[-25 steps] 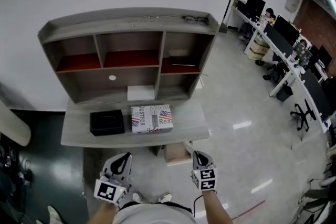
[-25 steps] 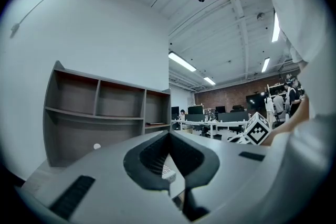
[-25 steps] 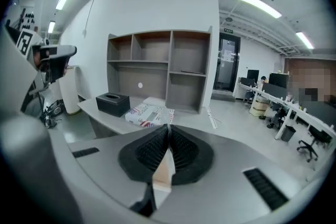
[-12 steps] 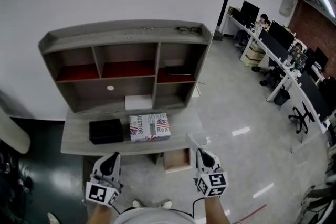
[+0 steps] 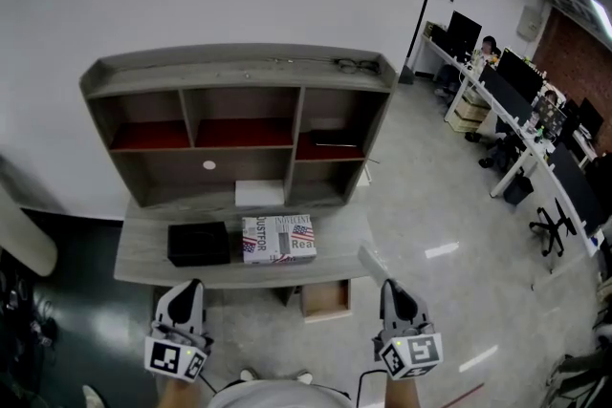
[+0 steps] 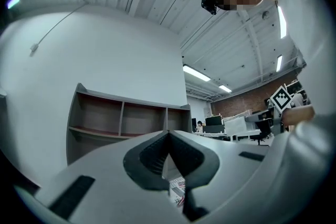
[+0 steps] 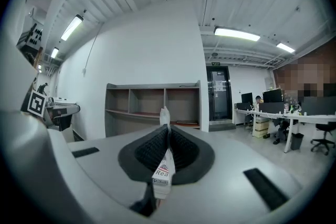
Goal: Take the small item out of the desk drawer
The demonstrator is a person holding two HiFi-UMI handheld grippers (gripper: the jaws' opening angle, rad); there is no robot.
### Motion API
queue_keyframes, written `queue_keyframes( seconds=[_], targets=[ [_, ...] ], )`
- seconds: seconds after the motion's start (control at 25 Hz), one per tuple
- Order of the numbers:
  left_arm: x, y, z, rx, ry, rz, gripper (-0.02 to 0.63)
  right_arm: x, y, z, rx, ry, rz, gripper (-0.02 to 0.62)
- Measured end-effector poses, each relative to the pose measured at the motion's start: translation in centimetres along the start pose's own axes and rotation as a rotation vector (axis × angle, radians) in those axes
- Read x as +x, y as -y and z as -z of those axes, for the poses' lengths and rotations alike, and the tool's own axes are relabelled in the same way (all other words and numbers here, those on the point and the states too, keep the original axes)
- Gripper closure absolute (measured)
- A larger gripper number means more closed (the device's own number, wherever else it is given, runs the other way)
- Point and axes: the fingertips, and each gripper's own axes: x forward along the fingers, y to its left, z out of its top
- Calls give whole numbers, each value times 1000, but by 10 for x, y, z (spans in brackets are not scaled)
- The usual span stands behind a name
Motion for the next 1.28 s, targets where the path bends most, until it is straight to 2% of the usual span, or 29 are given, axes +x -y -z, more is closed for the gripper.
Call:
queue_keyframes(
  seconds=[0.32,0.44,0.92,1.28],
  targets=[
    [-21,-24,7,-28,-14,-90,588,-10,8,-16,-26,21,15,572],
    [-23,-32,13,-30,-33,-99,588,-9,11,-19,-33,27,33,572],
    [-3,-38,8,-21,-25,-29,588,-4,2,-27,-40,48,88,572],
    [2,-42,11,-47,-30,13,588,1,-9,-34,-43,40,105,572]
  ],
)
